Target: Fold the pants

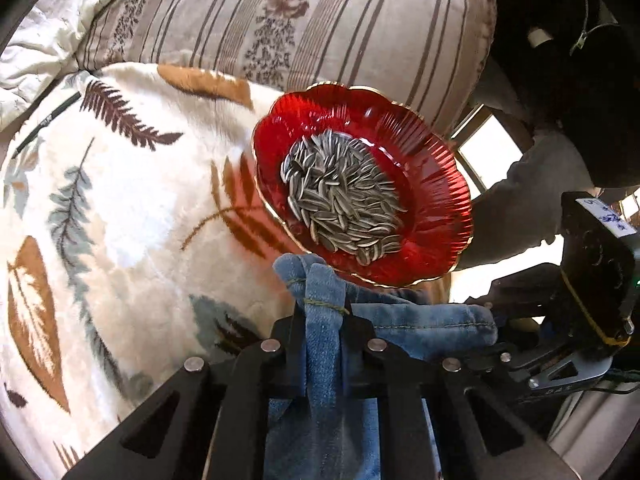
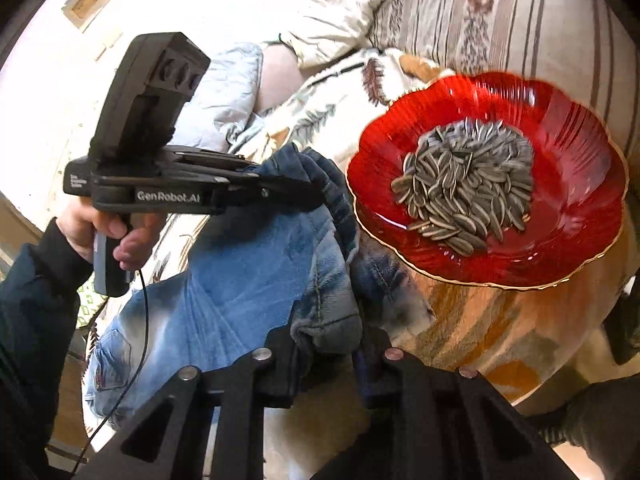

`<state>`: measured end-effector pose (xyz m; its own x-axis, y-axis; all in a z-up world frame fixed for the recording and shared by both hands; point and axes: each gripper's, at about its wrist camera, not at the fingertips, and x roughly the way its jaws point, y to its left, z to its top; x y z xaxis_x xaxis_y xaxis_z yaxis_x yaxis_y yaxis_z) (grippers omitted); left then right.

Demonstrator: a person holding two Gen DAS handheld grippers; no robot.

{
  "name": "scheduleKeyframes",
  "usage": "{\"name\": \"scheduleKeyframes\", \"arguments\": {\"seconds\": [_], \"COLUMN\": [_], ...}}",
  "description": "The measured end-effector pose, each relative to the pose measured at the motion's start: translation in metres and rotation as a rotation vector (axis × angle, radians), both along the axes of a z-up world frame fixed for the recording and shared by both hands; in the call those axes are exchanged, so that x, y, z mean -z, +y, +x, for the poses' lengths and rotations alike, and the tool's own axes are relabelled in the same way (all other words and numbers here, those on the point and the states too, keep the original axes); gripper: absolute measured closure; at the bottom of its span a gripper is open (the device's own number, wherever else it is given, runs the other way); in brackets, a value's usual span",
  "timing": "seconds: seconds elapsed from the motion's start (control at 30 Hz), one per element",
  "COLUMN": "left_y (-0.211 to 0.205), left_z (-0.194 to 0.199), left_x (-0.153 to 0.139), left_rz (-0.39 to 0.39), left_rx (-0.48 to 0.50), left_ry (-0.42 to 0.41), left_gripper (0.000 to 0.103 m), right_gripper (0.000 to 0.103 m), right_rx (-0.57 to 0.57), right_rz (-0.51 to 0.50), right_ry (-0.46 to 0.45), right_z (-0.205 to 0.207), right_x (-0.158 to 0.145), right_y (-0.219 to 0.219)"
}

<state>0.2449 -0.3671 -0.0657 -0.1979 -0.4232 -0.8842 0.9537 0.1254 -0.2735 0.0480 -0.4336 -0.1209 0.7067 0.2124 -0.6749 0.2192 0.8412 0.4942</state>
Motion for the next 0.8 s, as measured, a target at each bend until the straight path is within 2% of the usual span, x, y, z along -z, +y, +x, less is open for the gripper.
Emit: {"name": "scheduleKeyframes", "arguments": {"seconds": [0.1,0.17,0.2,0.23,0.27,0.3,0.33,0.63,0.7,0.73,0.8], "left_y": [-0.001,-0.007,-0.011,-0.014,-0.018,-0.019,-0.020,-0.020,-0.022,-0.021,-0.022], "left_z": [-0.001,-0.002,0.000,0.002,0.004,0.006,0.009,0.027,0.026,0.025,0.020], "left_x": [0.001,0.013,0.020,0.026,0.031,0.035,0.039,0.062,0.067,0.067,0.068], "left_rz": [0.033,0.063,0.083,0.102,0.113,0.121,0.131,0.122,0.116,0.113,0.103], "left_rx": [0.008,0.010,0.005,0.006,0.006,0.007,0.006,0.017,0.025,0.036,0.048], "left_ry": [-0.013,-0.012,-0.018,-0.035,-0.052,-0.061,-0.061,0.030,0.039,0.038,0.057], "left_gripper": [0.090,0.083,0.077,0.066,0.062,0.057,0.052,0.049,0.049,0.060,0.084], "right_gripper": [0.081,0.078,0.071,0.062,0.054,0.039,0.037,0.037,0.042,0.058,0.073], "right_rx": [0.014,0.041,0.061,0.077,0.089,0.106,0.125,0.082,0.074,0.072,0.065], "right_rz": [0.029,0.092,0.110,0.111,0.100,0.084,0.080,0.089,0.081,0.070,0.060], "right_ry": [0.035,0.082,0.100,0.120,0.139,0.152,0.153,0.169,0.170,0.173,0.168], "right_z": [-0.002,-0.001,-0.003,-0.004,-0.005,-0.008,-0.011,0.016,0.022,0.024,0.029], "right_x": [0.005,0.015,0.018,0.019,0.020,0.020,0.019,0.023,0.025,0.026,0.027], "right_y": [-0.004,-0.011,-0.014,-0.018,-0.020,-0.022,-0.026,-0.028,-0.025,-0.024,-0.022]}}
